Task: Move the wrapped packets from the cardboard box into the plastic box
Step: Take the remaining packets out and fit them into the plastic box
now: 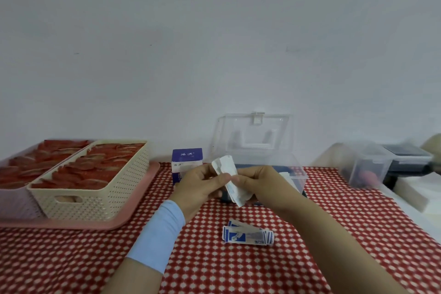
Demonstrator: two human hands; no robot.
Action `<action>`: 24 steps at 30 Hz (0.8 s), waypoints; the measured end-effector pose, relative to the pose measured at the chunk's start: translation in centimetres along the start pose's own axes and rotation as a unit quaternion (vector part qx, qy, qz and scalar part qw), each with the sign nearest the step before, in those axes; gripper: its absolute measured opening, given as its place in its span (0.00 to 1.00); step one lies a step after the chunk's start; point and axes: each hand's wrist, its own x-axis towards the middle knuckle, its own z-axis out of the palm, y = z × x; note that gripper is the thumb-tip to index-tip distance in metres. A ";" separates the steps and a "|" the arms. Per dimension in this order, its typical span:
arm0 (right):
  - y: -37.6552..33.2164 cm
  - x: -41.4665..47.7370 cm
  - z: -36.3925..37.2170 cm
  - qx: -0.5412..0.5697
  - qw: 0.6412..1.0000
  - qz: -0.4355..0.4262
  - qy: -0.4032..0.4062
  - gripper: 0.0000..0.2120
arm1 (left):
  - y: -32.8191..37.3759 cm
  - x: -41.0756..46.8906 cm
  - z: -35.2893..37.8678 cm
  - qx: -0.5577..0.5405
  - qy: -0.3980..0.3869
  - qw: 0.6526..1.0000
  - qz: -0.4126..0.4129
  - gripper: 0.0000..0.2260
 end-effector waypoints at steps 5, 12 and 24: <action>-0.4 -0.3 0.2 0.011 1.000 0.010 0.005 0.23 | 0.3 -0.3 0.5 -0.016 -0.020 1.000 0.013 0.14; -0.7 -0.5 0.3 0.037 0.999 0.035 0.003 0.22 | 0.3 -0.2 0.8 -0.148 0.009 0.989 0.028 0.31; 0.0 -0.1 -0.5 -0.250 0.945 -0.208 0.031 0.18 | 0.1 -0.2 1.4 -0.268 -0.017 0.963 -0.031 0.15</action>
